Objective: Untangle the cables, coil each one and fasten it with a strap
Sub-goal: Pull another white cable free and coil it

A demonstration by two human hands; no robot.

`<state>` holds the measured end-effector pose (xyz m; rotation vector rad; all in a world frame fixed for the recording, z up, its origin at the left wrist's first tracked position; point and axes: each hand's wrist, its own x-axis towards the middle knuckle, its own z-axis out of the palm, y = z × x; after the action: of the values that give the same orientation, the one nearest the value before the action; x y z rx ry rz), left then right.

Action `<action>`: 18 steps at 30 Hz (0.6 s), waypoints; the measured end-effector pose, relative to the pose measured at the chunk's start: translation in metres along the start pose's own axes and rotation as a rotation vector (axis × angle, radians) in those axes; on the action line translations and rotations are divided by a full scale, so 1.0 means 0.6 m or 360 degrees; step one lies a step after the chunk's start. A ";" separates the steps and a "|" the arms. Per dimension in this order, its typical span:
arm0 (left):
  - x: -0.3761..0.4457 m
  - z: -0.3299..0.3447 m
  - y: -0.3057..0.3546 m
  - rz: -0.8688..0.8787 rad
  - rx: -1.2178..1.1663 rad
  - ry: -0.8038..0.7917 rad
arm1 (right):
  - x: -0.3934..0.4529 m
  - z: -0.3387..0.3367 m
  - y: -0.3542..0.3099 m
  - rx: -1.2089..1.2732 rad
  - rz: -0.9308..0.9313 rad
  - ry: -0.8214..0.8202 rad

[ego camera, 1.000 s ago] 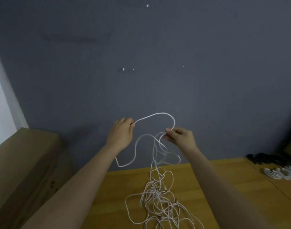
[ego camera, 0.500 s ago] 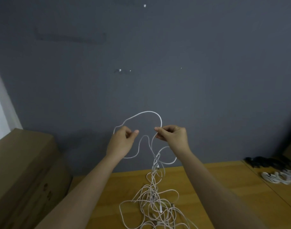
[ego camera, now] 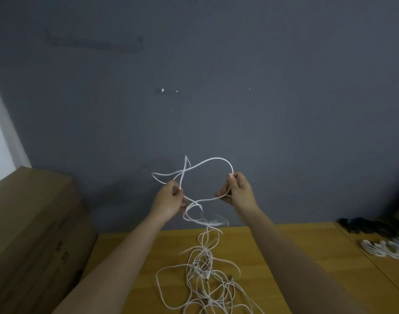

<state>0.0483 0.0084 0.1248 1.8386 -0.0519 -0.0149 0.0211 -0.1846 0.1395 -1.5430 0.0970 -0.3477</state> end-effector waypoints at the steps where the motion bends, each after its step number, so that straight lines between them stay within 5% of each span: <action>1: 0.005 -0.007 -0.006 -0.0016 0.0020 0.0083 | 0.002 -0.003 0.004 0.0103 0.0023 0.0031; 4: 0.017 -0.028 -0.021 -0.0072 0.0048 0.0184 | 0.009 -0.018 0.010 0.0014 0.0013 0.0128; 10: 0.029 -0.067 -0.034 -0.0022 0.0380 0.0513 | 0.019 -0.065 0.026 -0.1102 -0.0402 0.0061; 14: 0.030 -0.109 -0.042 0.0045 0.0792 0.0606 | 0.023 -0.112 0.038 -0.1661 -0.0399 -0.0057; 18: 0.036 -0.103 -0.034 0.0085 0.0828 0.0626 | 0.024 -0.094 0.037 -0.1669 -0.0399 -0.0005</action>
<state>0.0728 0.0727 0.1218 2.3250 0.1879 0.4329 0.0225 -0.2427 0.1177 -2.6054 0.0865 -0.5347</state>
